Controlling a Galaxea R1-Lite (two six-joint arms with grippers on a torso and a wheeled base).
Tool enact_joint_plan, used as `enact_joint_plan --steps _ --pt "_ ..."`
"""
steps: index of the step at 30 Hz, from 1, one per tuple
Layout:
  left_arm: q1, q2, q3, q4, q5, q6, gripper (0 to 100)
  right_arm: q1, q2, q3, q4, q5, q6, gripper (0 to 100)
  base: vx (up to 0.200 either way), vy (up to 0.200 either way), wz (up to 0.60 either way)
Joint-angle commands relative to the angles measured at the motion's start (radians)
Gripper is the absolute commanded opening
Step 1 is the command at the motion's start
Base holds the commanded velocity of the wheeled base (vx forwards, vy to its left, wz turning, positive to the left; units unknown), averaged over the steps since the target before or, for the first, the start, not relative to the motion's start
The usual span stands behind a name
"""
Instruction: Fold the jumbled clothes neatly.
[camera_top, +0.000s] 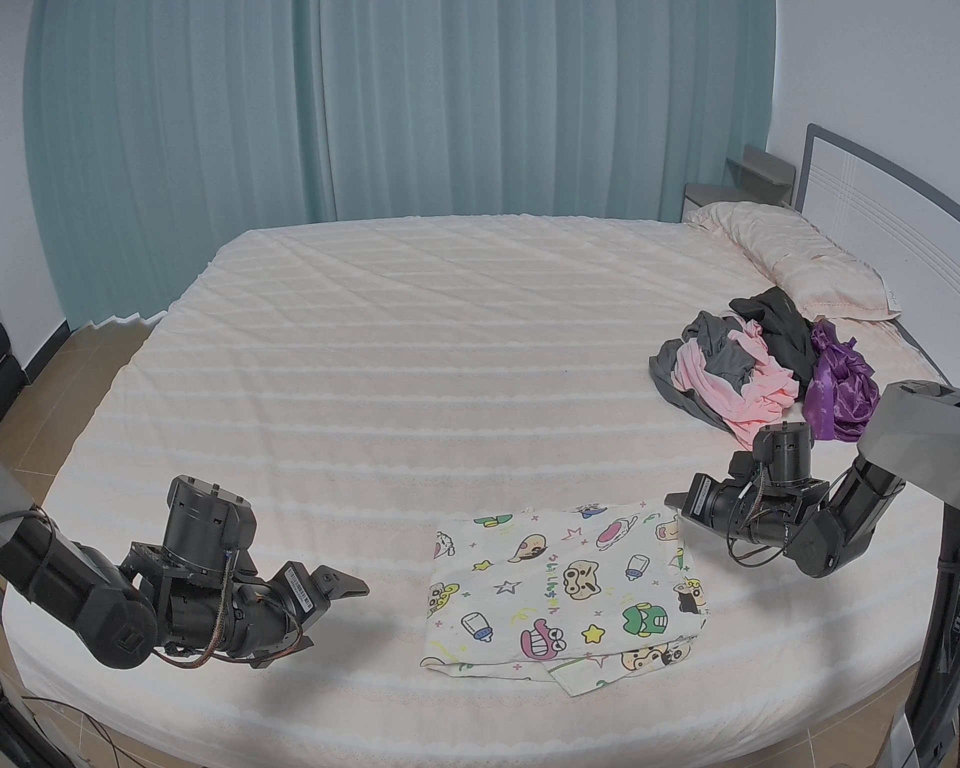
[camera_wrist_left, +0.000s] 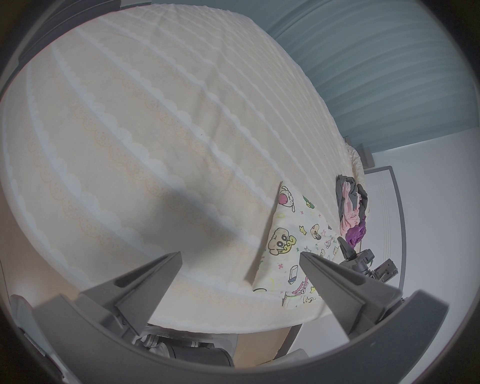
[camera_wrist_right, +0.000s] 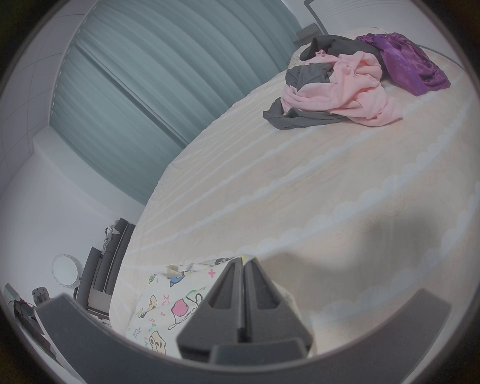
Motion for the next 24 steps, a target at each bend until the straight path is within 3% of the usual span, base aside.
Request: enact_joint_plan --steps 1,16,17,24 --pt "0.000 0.001 0.000 -0.001 0.000 0.000 100 -0.009 0.015 -0.002 -0.001 0.000 0.000 0 0.000 0.000 0.00" --pt "0.000 0.001 0.000 -0.001 0.000 0.000 100 -0.032 0.029 -0.013 0.005 -0.011 -0.001 0 0.000 0.000 0.00" --pt "0.000 0.001 0.000 -0.001 0.000 0.000 100 -0.032 0.030 -0.013 0.004 -0.021 0.000 100 0.000 0.000 0.00" --pt "0.000 0.001 0.000 -0.001 0.000 0.000 100 -0.034 -0.022 0.016 0.007 -0.066 0.000 100 0.000 0.000 0.00"
